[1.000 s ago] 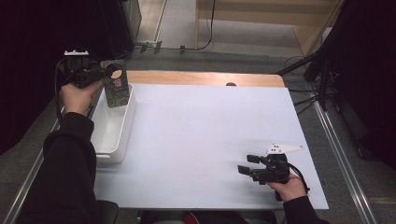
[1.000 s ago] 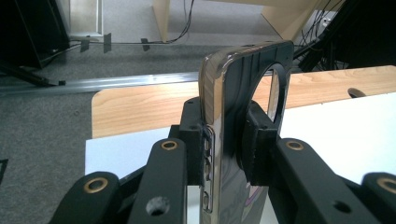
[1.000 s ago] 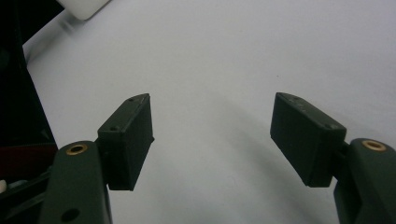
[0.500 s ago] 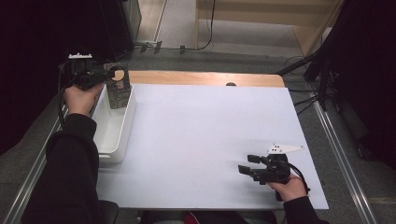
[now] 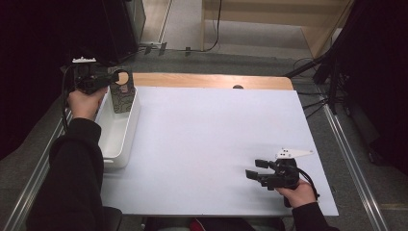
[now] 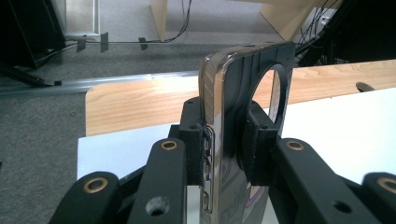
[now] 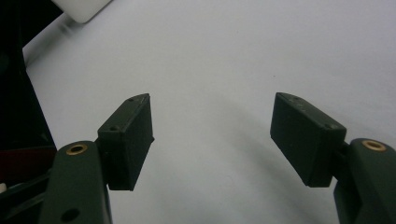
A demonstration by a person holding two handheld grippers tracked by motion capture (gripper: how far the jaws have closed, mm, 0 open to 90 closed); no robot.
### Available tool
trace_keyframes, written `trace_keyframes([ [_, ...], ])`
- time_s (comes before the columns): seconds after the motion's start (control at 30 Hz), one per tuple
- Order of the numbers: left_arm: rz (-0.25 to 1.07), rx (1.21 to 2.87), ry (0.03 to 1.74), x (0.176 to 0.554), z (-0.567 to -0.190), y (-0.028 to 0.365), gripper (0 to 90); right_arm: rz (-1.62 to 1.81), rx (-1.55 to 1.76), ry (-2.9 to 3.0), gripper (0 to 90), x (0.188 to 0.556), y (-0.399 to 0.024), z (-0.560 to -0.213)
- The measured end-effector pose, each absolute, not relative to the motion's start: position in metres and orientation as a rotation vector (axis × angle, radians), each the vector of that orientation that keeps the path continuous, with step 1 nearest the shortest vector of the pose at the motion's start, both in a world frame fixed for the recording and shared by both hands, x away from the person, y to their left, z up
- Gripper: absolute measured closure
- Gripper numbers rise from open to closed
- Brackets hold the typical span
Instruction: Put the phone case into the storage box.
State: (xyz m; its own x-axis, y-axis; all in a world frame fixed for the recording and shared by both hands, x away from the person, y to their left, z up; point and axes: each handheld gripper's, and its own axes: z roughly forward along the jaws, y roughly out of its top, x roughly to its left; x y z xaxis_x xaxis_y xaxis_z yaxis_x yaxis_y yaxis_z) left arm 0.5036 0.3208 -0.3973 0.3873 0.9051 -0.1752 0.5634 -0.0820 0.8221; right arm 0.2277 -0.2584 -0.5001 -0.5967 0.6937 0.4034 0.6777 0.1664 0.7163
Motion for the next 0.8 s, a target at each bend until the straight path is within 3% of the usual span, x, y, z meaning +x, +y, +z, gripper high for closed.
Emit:
trace_keyframes([
  [0.8, 0.466, 1.788, 1.287, 0.507, -0.412, 0.320, 71.8, 1.449, 1.409, 2.386, 28.8, 0.228, -0.258, -0.500],
])
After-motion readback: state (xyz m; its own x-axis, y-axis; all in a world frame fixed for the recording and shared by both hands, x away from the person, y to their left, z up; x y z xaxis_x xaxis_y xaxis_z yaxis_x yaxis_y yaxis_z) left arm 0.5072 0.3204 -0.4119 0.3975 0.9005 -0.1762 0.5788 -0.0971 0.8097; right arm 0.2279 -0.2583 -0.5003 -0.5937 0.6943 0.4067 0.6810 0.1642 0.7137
